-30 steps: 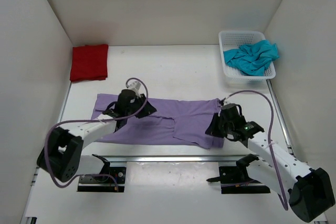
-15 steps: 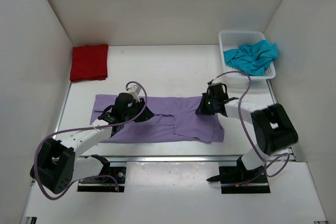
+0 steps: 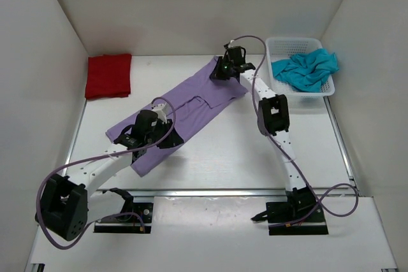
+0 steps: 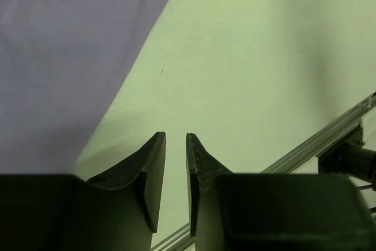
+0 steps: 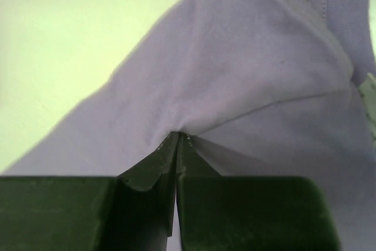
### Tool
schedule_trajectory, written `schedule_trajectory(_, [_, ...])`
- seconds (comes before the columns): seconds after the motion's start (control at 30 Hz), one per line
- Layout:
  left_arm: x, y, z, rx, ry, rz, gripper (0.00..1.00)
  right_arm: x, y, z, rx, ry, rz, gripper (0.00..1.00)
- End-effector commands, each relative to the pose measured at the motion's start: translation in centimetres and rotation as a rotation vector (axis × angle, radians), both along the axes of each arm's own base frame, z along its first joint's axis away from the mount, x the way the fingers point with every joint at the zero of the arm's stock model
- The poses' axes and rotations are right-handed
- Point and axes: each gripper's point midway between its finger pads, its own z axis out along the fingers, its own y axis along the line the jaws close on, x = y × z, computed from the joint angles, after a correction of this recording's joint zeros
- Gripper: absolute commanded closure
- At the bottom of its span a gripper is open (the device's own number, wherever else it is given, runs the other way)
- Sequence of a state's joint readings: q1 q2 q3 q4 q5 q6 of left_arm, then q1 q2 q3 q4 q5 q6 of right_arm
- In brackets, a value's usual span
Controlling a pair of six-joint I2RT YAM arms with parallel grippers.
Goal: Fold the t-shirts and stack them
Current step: Rotate the tshirt 90 degrees
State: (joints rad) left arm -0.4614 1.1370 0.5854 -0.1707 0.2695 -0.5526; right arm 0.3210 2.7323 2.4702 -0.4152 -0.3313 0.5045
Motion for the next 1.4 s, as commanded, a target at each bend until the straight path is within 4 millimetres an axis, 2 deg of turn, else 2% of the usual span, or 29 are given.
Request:
schedule_trajectory(0.0, [-0.5, -0.1, 1.3, 0.02, -0.003, -0.041, 0.69, 0.4, -0.2, 6.7, 0.14, -0.033, 0.053, 1.0])
schedule_trajectory(0.03, [-0.4, 0.1, 1.2, 0.022, 0.002, -0.032, 0.7, 0.2, -0.6, 10.6, 0.152, -0.097, 0.06, 1.0])
schedule_trajectory(0.07, [-0.4, 0.0, 1.6, 0.018, -0.006, -0.035, 0.71, -0.2, -0.8, 10.6, 0.125, -0.101, 0.057, 1.0])
schedule_trajectory(0.1, [-0.4, 0.4, 1.5, 0.032, -0.012, -0.021, 0.74, -0.6, -1.1, 14.4, 0.073, -0.184, 0.064, 1.0])
schedule_trajectory(0.17, [-0.1, 0.6, 1.7, 0.038, -0.031, -0.008, 0.77, -1.5, -1.9, 19.7, 0.008, -0.28, 0.058, 1.0])
schedule_trajectory(0.23, [0.2, 0.8, 1.9, 0.041, -0.04, 0.001, 0.83, -3.8, -2.0, 25.8, -0.027, -0.379, 0.079, 1.0])
schedule_trajectory(0.27, [0.4, 0.8, 1.9, 0.041, -0.039, 0.009, 0.85, -4.5, -2.1, 26.7, -0.04, -0.384, 0.084, 1.0])
schedule_trajectory(0.3, [0.4, 0.9, 2.0, 0.044, -0.042, 0.012, 0.88, -5.8, -2.6, 28.8, -0.066, -0.406, 0.085, 1.0])
schedule_trajectory(0.33, [0.5, 1.3, 2.0, 0.047, -0.05, 0.031, 0.89, -7.5, -2.1, 29.3, -0.093, -0.384, 0.097, 1.0])
schedule_trajectory(0.37, [0.5, 1.5, 1.8, 0.047, -0.052, 0.039, 0.91, -9.4, -1.4, 28.6, -0.129, -0.337, 0.132, 1.0])
schedule_trajectory(0.43, [0.7, 2.2, 1.9, 0.035, -0.062, 0.065, 0.92, -11.3, -1.0, 29.2, -0.181, -0.316, 0.119, 1.0])
schedule_trajectory(0.47, [0.7, 2.3, 1.8, 0.009, -0.058, 0.071, 0.91, -12.6, -0.7, 28.1, -0.223, -0.273, 0.139, 1.0])
schedule_trajectory(0.5, [0.5, 2.5, 1.6, -0.001, -0.051, 0.075, 0.91, -13.6, -0.7, 28.2, -0.249, -0.265, 0.142, 1.0])
schedule_trajectory(0.57, [0.2, 2.9, 1.2, -0.015, -0.042, 0.08, 0.88, -16.7, -0.1, 29.4, -0.326, -0.279, 0.145, 1.0])
schedule_trajectory(0.6, [-0.1, 3.0, 0.6, -0.005, -0.027, 0.078, 0.87, -18.6, 0.7, 32.0, -0.315, -0.347, 0.159, 1.0])
schedule_trajectory(0.63, [-0.1, 2.9, 0.8, -0.007, -0.036, 0.071, 0.86, -19.2, 0.5, 31.1, -0.368, -0.334, 0.152, 1.0])
schedule_trajectory(0.67, [-0.4, 2.9, 0.6, -0.01, -0.03, 0.065, 0.87, -20.6, 0.7, 31.6, -0.405, -0.361, 0.148, 0.99])
schedule_trajectory(0.7, [-0.4, 2.9, 0.9, -0.018, -0.044, 0.063, 0.87, -22.6, 0.9, 34.3, -0.38, -0.424, 0.136, 1.0])
schedule_trajectory(0.73, [-0.5, 2.8, 0.8, -0.024, -0.042, 0.062, 0.86, -23.1, 0.9, 30.4, -0.445, -0.361, 0.15, 1.0])
schedule_trajectory(0.8, [-0.4, 3.3, 1.2, -0.035, -0.07, 0.081, 0.84, -26.3, 0.4, 25.9, -0.325, -0.395, 0.162, 1.0])
schedule_trajectory(0.83, [-0.4, 3.5, 1.2, -0.039, -0.07, 0.093, 0.83, -26.7, 0.3, 28.5, -0.171, -0.484, 0.111, 0.96])
schedule_trajectory(0.87, [-0.5, 3.8, 1.3, -0.045, -0.074, 0.106, 0.81, -28.1, -0.4, 22.1, -0.17, -0.376, 0.145, 0.95])
schedule_trajectory(0.93, [0.1, 4.4, 2.0, -0.059, -0.102, 0.14, 0.8, -30.2, 0.2, 16.0, -0.067, -0.264, 0.156, 0.88])
schedule_trajectory(0.97, [0.2, 4.5, 2.2, -0.067, -0.102, 0.144, 0.79, -30.9, 0.9, 14.9, -0.042, -0.232, 0.177, 0.87])
schedule_trajectory(1.0, [0.5, 4.6, 2.7, -0.072, -0.117, 0.153, 0.79, -31.7, 2.0, 12.3, -0.028, -0.185, 0.196, 0.84])
schedule_trajectory(1.03, [0.5, 4.4, 3.1, -0.076, -0.116, 0.14, 0.78, -32.5, 4.0, 10.8, 0.002, -0.166, 0.216, 0.77])
schedule_trajectory(1.17, [1.0, 3.9, 4.1, -0.077, -0.13, 0.134, 0.76, -33.3, 8.1, 6.4, 0.102, -0.079, 0.217, 0.63])
schedule_trajectory(1.3, [1.0, 3.7, 4.3, -0.092, -0.141, 0.133, 0.75, -32.8, 9.8, 2.9, 0.14, -0.005, 0.174, 0.59])
schedule_trajectory(1.37, [0.9, 3.7, 4.2, -0.096, -0.139, 0.132, 0.75, -32.2, 9.9, 2.0, 0.145, 0.012, 0.143, 0.59])
